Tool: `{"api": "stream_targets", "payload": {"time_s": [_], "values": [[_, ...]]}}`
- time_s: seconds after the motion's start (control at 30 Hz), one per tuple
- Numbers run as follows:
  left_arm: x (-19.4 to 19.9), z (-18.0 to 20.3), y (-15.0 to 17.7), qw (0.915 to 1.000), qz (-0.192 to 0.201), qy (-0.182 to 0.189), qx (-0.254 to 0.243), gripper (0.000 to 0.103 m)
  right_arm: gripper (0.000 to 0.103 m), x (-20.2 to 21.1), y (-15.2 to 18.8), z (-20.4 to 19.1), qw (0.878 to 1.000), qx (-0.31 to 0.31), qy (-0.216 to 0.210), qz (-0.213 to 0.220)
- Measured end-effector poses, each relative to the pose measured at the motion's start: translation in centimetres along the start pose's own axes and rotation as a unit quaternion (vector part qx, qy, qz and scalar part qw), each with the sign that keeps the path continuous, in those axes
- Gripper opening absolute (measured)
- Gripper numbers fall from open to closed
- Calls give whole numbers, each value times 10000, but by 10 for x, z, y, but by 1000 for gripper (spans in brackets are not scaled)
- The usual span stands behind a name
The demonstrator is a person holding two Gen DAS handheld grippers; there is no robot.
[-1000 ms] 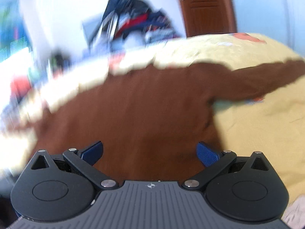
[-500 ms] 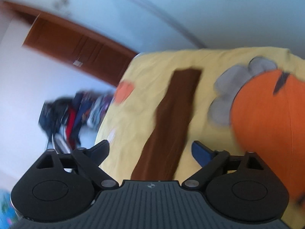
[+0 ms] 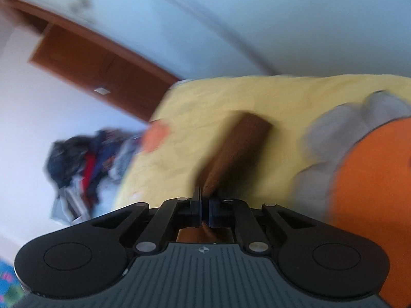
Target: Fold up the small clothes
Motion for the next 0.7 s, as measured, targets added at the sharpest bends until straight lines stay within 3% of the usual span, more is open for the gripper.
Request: {"api": "stream_targets", "payload": {"time_s": [0.07, 0.17, 0.27, 0.37, 0.4, 0.43, 0.53, 0.7], "values": [[-2, 1, -1, 10000, 0, 1, 6, 103, 12, 9, 25, -48, 9976, 438, -512, -180], [-2, 1, -1, 10000, -1, 2, 7, 103, 12, 19, 92, -136, 9797, 1063, -1527, -742], [-2, 1, -1, 10000, -1, 10, 1, 103, 12, 21, 182, -214, 9478, 1544, -2389, -1440], [-3, -1, -1, 10000, -3, 40, -11, 103, 23, 11, 282, -259, 9187, 1851, -2675, -2241], [-2, -2, -1, 10000, 0, 73, -4, 103, 48, 7, 308, -262, 9111, 1915, -2621, -2542], [-1, -3, -1, 9999, -2, 118, -1, 103, 65, 7, 332, -261, 9066, 1911, -2509, -2804], [7, -9, -3, 9992, -7, 373, 141, 103, 66, 27, 351, -235, 9099, 1736, -2511, -2809], [6, -29, -40, 9890, 24, 1131, 955, 103, 66, 55, 335, -162, 9192, 2239, -1928, -2605]]}}
Point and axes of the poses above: each gripper's, at about its wrist camera, not at the fingertips, and x roughly against the way its jaws point, z to its right, y to its underside, the point moved 5 cm from there along -x, roughly the way its jaws point, and after that the axes turned 1 degree about y, right-handed, at the moved point
